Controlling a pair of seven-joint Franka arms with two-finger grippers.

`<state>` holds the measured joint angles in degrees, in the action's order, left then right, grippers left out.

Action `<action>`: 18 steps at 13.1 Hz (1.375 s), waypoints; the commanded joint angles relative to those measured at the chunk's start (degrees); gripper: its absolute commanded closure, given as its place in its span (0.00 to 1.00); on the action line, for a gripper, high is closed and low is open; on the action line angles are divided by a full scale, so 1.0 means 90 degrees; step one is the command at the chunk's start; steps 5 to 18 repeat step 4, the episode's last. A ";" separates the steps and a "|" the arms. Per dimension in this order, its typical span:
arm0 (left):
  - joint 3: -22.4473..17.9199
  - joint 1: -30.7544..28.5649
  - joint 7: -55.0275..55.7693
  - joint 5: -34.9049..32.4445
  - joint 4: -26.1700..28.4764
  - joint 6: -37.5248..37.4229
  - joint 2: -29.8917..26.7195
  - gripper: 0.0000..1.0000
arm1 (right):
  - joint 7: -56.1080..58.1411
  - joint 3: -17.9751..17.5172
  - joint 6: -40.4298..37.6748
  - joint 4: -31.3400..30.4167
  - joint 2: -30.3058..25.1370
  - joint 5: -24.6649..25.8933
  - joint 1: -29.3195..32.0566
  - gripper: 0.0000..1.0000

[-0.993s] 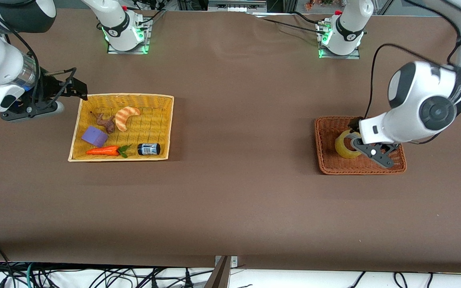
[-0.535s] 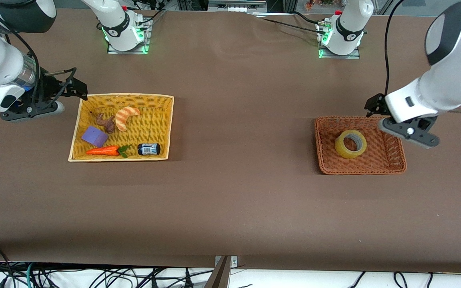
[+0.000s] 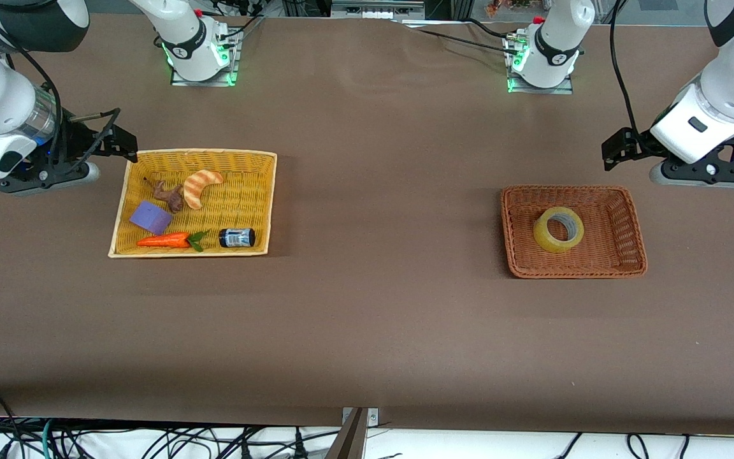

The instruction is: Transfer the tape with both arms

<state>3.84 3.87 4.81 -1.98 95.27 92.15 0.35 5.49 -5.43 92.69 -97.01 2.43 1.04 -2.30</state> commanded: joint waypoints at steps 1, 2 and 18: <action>-0.0056 0.0098 0.0120 0.0171 0.0157 0.0122 -0.0185 0.00 | 0.0054 -0.0021 0.0034 -0.0041 -0.0123 0.0069 0.0002 0.00; -0.0046 0.0098 0.0120 0.0171 0.0147 0.0132 -0.0185 0.00 | 0.0054 -0.0021 0.0024 -0.0041 -0.0124 0.0069 0.0002 0.00; -0.0046 0.0107 0.0120 0.0171 0.0098 0.0132 -0.0195 0.00 | 0.0035 -0.0031 -0.0025 -0.0041 -0.0124 0.0060 0.0002 0.00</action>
